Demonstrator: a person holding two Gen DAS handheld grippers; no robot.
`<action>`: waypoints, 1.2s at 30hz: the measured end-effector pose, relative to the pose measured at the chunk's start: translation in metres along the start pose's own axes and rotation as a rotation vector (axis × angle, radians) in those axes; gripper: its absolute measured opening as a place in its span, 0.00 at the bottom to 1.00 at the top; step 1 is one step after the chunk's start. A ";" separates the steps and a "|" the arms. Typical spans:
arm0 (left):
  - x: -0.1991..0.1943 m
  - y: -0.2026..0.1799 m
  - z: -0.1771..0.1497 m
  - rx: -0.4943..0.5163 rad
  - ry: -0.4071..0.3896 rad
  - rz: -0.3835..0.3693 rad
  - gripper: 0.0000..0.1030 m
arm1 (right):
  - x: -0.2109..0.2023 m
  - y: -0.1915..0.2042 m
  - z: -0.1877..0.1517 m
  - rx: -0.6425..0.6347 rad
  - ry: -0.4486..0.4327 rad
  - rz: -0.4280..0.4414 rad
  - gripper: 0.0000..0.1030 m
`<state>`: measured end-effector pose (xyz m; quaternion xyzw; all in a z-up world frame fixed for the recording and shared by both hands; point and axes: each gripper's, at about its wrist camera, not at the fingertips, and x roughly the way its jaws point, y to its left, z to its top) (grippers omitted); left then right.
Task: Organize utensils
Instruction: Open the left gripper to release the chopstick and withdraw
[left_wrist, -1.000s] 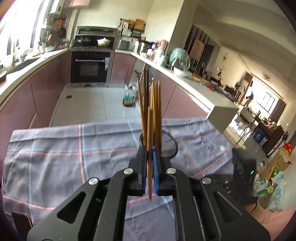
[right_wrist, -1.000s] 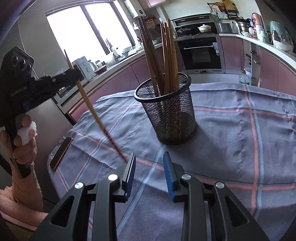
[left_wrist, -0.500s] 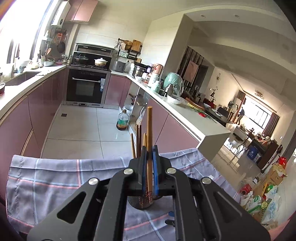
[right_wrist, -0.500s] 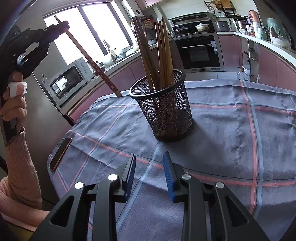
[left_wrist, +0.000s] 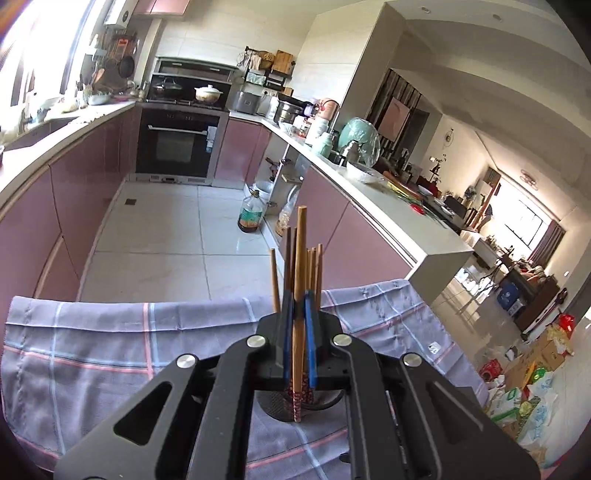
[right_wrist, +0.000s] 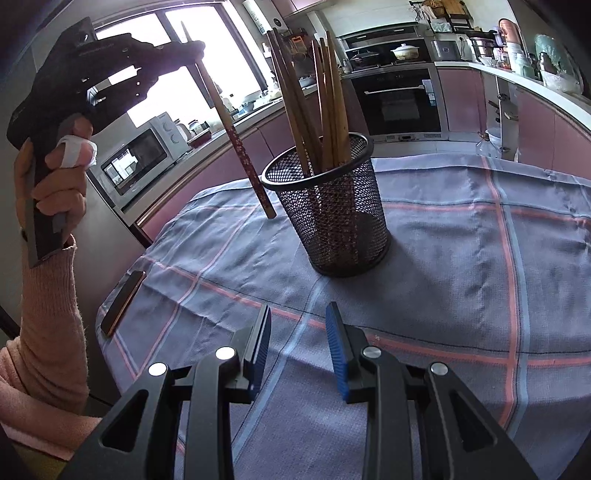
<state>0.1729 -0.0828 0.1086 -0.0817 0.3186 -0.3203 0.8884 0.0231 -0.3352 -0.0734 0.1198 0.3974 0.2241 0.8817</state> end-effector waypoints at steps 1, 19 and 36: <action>0.000 0.001 0.002 -0.007 0.002 -0.019 0.06 | 0.000 -0.001 0.000 0.003 0.002 0.001 0.28; 0.008 -0.003 0.007 0.042 0.015 0.064 0.06 | 0.006 -0.004 -0.004 0.017 0.012 0.008 0.28; 0.062 -0.005 -0.043 0.158 0.087 0.238 0.56 | 0.000 -0.004 0.005 0.013 -0.018 -0.005 0.34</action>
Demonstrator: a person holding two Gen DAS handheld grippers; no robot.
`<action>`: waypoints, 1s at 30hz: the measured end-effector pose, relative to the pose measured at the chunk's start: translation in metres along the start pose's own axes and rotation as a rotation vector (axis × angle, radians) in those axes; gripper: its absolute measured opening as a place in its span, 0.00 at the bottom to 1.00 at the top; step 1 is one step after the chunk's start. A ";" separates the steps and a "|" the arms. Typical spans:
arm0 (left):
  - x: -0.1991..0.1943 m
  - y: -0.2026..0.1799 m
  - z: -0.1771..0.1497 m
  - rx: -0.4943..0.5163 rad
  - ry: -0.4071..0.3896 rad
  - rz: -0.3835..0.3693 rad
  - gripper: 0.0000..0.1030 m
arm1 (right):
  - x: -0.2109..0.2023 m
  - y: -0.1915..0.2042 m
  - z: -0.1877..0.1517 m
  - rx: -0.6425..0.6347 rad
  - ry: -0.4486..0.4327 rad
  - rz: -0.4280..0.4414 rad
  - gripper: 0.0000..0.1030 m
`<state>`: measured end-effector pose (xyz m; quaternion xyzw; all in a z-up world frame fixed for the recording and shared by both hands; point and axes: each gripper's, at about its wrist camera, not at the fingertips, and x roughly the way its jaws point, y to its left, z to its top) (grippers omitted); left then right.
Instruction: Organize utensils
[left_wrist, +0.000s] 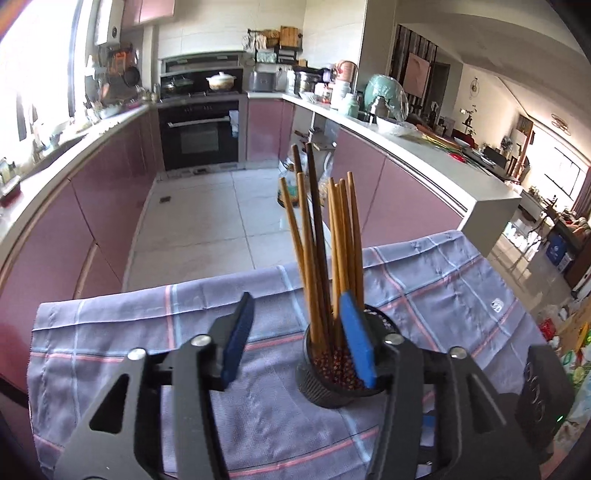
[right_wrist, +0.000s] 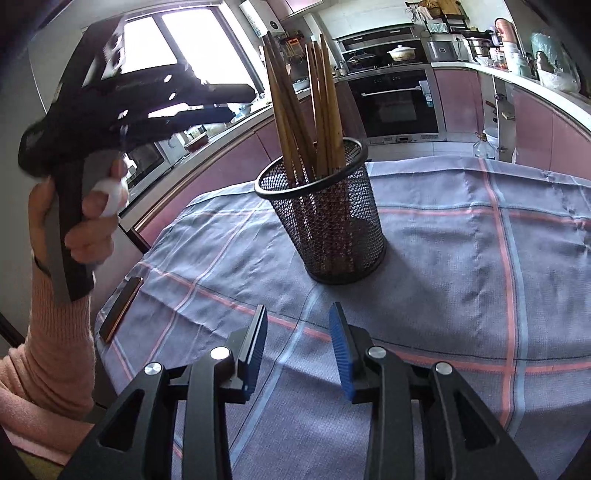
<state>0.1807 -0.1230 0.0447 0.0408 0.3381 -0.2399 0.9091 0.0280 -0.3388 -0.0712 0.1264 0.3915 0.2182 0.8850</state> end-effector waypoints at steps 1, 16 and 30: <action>-0.004 -0.001 -0.009 0.009 -0.023 0.029 0.63 | -0.001 0.000 0.001 -0.001 -0.008 -0.007 0.37; -0.049 0.003 -0.131 -0.065 -0.160 0.322 0.95 | -0.018 0.032 0.004 -0.141 -0.239 -0.328 0.94; -0.085 0.005 -0.146 -0.097 -0.237 0.358 0.95 | -0.033 0.052 -0.005 -0.152 -0.329 -0.349 0.94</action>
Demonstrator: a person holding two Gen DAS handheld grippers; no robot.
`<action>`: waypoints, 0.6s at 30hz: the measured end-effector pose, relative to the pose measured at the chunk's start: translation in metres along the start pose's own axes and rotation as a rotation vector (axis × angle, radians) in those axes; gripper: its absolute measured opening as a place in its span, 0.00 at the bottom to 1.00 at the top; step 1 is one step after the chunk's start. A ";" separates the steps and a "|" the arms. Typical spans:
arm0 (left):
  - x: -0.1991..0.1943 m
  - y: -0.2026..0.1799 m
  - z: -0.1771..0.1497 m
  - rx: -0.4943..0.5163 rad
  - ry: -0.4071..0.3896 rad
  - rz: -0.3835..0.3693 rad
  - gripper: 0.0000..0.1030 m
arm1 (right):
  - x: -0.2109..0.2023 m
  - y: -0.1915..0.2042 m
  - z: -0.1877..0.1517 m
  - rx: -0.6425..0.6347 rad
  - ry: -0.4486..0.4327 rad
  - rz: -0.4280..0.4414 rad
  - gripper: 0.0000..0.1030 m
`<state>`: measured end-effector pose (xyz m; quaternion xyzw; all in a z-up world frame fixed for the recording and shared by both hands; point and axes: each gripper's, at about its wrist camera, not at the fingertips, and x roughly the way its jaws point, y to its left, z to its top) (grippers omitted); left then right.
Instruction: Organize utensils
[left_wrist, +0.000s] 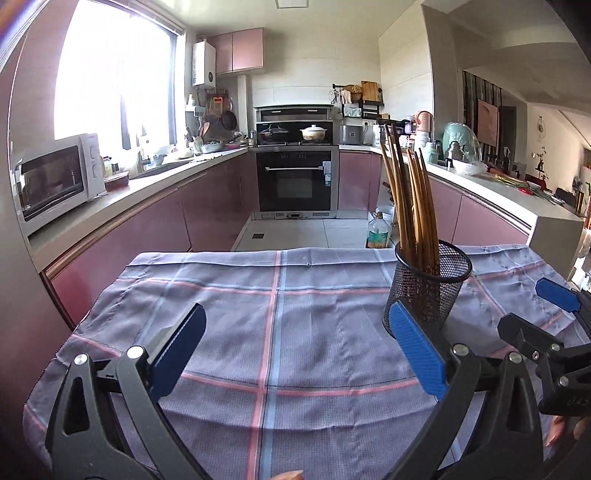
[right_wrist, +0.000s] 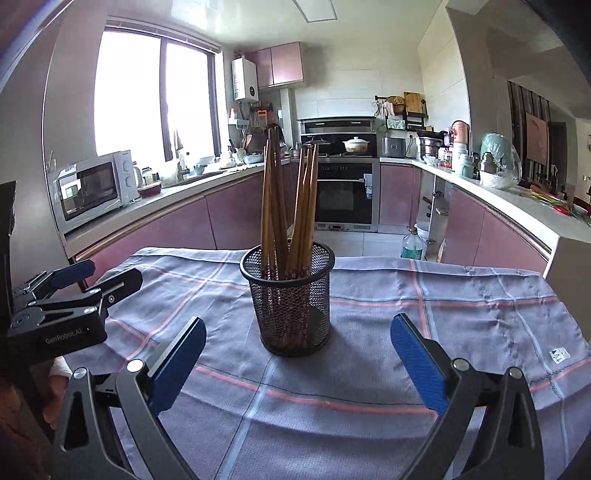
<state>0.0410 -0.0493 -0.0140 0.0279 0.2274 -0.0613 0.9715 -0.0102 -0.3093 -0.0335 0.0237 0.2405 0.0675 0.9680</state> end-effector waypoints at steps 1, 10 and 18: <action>-0.001 0.000 -0.001 -0.001 0.000 0.001 0.95 | -0.001 0.002 -0.001 -0.005 0.001 -0.004 0.94; -0.011 0.001 -0.005 0.002 -0.034 0.026 0.95 | -0.007 0.010 -0.003 -0.010 -0.024 -0.005 0.94; -0.016 0.001 -0.006 0.006 -0.063 0.038 0.95 | -0.014 0.013 -0.003 -0.013 -0.063 -0.010 0.94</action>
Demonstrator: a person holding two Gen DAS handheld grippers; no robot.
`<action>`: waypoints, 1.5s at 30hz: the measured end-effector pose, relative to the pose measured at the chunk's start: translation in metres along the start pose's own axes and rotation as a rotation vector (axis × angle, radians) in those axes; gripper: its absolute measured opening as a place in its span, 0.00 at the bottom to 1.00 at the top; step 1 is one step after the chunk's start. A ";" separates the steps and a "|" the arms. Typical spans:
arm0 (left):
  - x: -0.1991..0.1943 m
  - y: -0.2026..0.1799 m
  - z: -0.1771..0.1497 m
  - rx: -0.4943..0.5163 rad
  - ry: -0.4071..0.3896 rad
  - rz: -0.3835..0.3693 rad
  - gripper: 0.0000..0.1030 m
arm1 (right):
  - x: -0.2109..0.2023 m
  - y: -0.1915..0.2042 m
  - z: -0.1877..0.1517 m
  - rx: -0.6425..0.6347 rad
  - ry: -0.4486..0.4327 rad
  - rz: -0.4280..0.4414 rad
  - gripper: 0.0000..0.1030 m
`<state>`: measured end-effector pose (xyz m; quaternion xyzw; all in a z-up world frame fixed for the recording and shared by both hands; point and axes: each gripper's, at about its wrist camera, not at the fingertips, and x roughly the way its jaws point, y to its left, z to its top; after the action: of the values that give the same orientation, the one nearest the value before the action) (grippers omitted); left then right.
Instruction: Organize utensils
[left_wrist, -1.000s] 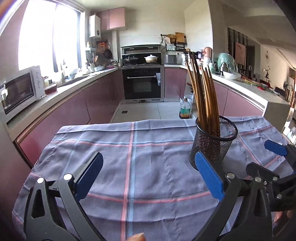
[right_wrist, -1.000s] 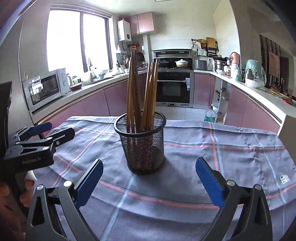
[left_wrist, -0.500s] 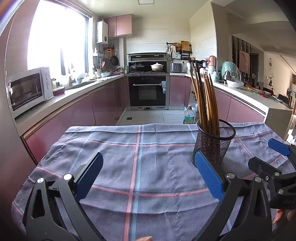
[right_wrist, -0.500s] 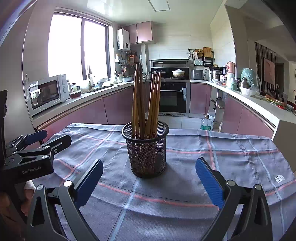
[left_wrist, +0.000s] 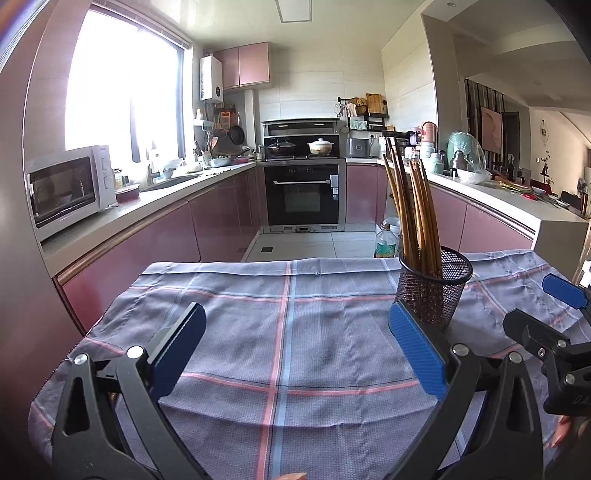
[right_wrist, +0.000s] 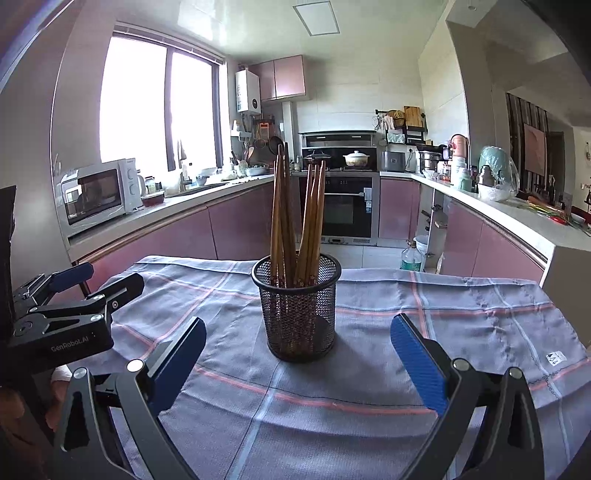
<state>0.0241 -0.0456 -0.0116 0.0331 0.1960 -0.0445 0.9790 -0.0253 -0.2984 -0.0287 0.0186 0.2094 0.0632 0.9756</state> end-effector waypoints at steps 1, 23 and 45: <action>0.000 0.000 0.000 -0.003 -0.002 0.001 0.95 | -0.001 0.001 0.000 -0.001 -0.006 -0.001 0.94; -0.006 0.002 0.001 -0.017 -0.024 0.002 0.95 | -0.003 0.001 -0.002 0.001 -0.023 0.004 0.94; -0.008 0.002 0.001 -0.015 -0.029 0.008 0.95 | -0.003 -0.001 -0.002 0.009 -0.024 0.008 0.94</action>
<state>0.0173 -0.0434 -0.0079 0.0257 0.1820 -0.0395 0.9822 -0.0292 -0.2997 -0.0294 0.0245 0.1980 0.0662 0.9777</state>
